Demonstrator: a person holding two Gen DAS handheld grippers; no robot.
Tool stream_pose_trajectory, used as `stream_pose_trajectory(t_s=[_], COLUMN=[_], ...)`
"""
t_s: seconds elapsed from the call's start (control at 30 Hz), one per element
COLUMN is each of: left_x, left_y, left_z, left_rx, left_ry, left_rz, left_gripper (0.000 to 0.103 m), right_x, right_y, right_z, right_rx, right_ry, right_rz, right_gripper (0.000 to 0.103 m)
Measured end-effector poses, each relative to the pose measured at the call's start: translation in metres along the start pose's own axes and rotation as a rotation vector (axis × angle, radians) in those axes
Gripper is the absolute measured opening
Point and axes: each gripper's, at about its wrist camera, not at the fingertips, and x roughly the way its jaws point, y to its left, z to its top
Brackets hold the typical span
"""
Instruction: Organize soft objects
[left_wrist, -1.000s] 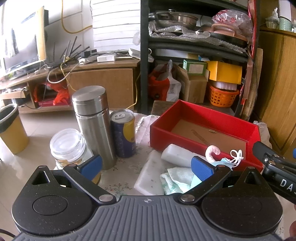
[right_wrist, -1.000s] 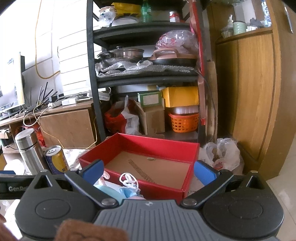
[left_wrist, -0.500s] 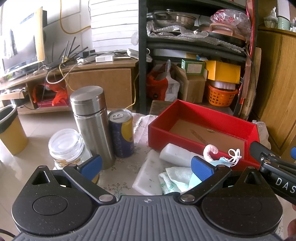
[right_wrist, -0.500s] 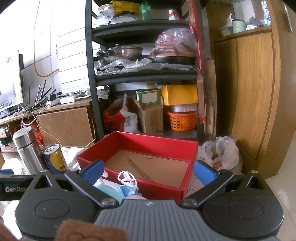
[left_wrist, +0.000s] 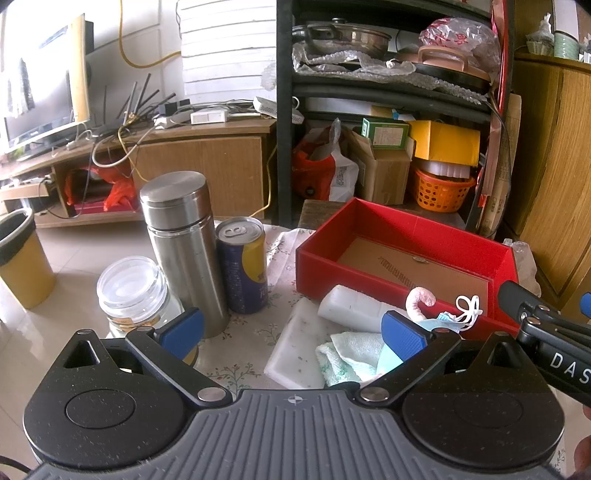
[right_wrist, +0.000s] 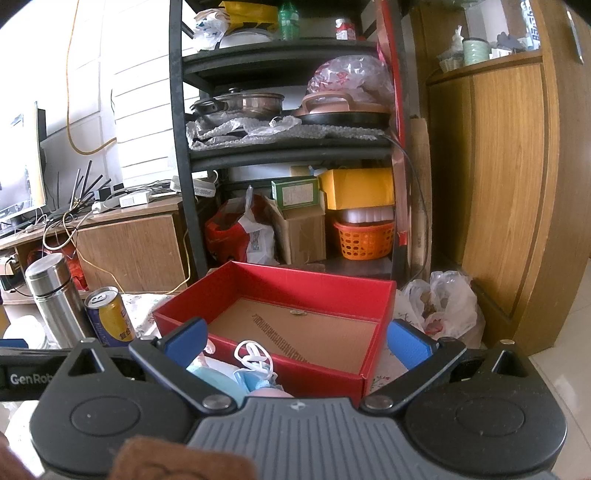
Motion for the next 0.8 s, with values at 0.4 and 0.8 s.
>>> stream_pose_trajectory(t_s=[0.4,0.8], left_x=[0.0000,-0.0012], left_y=[0.0001,0.0094], left_z=[-0.0001,-0.0083], left_rx=[0.000,0.028], left_ry=[0.000,0.018], left_rz=[0.000,0.012], left_gripper=[0.098,0.098], right_x=[0.0000,-0.0016], right_y=[-0.0004,-0.0019], right_z=[-0.0003,-0.0047], right_rx=[0.001,-0.007], right_ry=[0.001,0.026], right_rz=[0.000,0.018], right_gripper=[0.079,0.079])
